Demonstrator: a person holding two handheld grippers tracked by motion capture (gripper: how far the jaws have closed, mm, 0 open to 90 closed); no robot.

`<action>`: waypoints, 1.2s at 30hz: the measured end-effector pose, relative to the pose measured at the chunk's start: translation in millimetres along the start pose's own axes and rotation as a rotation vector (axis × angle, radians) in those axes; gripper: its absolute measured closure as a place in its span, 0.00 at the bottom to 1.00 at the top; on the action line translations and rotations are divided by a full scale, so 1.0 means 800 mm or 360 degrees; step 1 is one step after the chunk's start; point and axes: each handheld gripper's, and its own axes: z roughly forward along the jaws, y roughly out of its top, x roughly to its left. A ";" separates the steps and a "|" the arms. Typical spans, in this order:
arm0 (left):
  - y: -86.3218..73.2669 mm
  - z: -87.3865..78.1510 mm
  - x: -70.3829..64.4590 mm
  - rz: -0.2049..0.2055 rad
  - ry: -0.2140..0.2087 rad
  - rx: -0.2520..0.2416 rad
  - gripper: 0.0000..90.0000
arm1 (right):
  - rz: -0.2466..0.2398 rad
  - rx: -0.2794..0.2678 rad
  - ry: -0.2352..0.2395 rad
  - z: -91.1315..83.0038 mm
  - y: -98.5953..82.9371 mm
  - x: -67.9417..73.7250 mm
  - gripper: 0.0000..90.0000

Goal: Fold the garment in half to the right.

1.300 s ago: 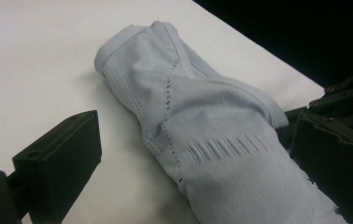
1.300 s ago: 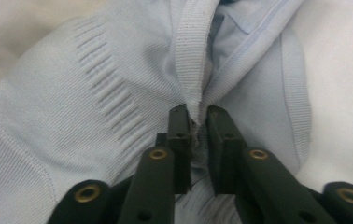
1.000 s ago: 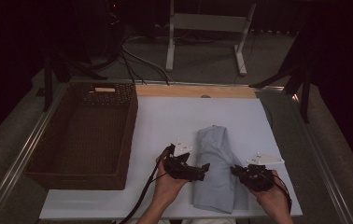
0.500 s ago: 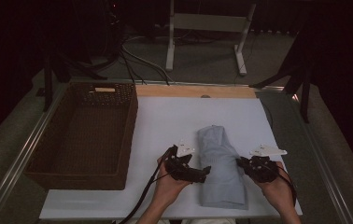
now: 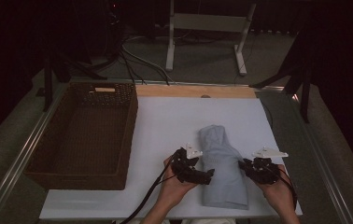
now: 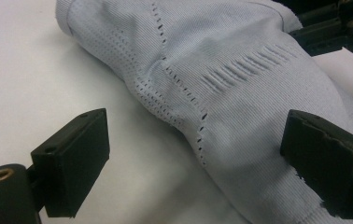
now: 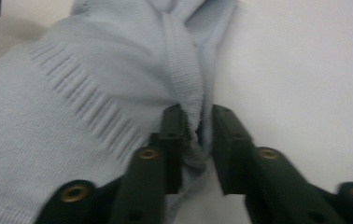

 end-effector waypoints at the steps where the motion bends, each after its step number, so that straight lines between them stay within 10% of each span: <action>1: 0.000 0.001 0.000 0.0001 0.0000 0.0006 0.11 | 0.0008 -0.0002 -0.0015 -0.001 0.000 0.000 0.76; 8: 0.000 0.002 0.001 -0.0010 -0.0006 0.0000 0.11 | 0.0107 -0.0097 -0.0041 -0.021 -0.009 0.003 0.38; 22: -0.004 -0.010 0.005 -0.0039 -0.0043 -0.0034 0.11 | 0.0068 -0.0051 0.0029 -0.028 -0.038 0.025 0.43; 36: -0.020 -0.004 0.001 -0.0044 -0.0122 0.0039 0.15 | 0.0009 0.0117 -0.0072 -0.001 -0.042 0.026 0.58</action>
